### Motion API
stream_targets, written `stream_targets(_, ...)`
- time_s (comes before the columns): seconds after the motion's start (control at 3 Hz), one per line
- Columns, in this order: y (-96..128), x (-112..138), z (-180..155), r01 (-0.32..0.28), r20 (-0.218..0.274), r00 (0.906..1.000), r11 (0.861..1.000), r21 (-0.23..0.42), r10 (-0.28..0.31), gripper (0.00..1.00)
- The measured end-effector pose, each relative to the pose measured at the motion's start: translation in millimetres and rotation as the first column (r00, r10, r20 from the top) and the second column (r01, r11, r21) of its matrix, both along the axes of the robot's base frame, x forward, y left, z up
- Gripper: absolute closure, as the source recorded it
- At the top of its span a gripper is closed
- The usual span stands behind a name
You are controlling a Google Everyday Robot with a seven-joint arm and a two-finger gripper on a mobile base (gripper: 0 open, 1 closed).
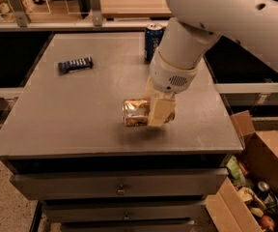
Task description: Move orange can near rxbar blueberry
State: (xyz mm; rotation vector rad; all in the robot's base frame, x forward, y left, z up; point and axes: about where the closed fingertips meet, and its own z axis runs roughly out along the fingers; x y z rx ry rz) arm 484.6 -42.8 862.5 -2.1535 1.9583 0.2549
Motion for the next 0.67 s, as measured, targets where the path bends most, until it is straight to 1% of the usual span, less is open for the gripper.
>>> stream_targets(0.33,14.9,37.2,7.1,0.009,0.048,0.9988,1.000,0.012,-0.009,0.70)
stream_targets(0.67,35.0,74.2,12.3,0.018,0.099,0.9949,1.000,0.024,-0.021,0.65)
